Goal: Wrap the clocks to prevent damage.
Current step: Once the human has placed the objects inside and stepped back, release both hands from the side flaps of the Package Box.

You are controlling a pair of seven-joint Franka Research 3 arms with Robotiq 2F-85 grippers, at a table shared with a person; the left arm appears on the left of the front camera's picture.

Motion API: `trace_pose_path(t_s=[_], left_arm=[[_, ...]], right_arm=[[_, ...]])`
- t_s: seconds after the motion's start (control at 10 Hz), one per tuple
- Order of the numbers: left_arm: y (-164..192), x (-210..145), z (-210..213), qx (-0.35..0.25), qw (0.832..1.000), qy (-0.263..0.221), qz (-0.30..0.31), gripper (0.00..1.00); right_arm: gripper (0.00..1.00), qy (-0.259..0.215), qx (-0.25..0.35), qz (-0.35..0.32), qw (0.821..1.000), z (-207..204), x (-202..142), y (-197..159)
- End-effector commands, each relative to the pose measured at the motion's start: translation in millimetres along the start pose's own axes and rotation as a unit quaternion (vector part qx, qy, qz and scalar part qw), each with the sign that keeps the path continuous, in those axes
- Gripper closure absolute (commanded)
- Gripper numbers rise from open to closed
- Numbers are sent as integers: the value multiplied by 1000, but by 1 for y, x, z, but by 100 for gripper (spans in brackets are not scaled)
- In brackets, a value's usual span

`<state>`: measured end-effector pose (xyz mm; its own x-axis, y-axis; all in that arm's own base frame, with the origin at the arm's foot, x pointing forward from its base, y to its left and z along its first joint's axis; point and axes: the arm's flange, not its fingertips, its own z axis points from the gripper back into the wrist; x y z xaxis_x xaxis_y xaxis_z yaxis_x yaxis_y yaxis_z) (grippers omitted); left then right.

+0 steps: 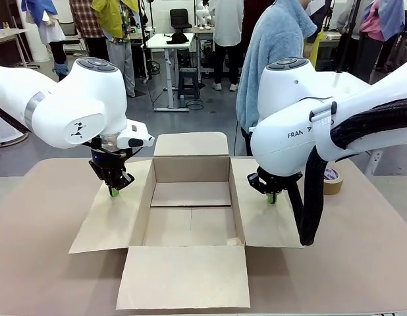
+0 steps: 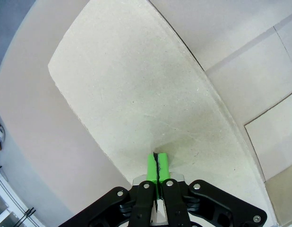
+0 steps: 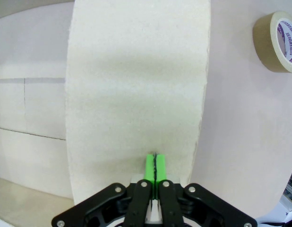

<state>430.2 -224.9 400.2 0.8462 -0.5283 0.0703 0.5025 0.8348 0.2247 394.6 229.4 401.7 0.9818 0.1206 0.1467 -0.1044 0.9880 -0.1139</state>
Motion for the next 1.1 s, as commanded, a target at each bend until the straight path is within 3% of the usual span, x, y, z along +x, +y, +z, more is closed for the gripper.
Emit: trace_pose_path(t_s=[0.0, 1.0], left_arm=[[0, -1, 0, 1, 1000, 2, -1, 100], [0, -1, 0, 1, 1000, 2, -1, 100]], right_arm=[[99, 2, -1, -1, 1000, -3, -2, 1], [99, 2, -1, -1, 1000, -3, -2, 1]])
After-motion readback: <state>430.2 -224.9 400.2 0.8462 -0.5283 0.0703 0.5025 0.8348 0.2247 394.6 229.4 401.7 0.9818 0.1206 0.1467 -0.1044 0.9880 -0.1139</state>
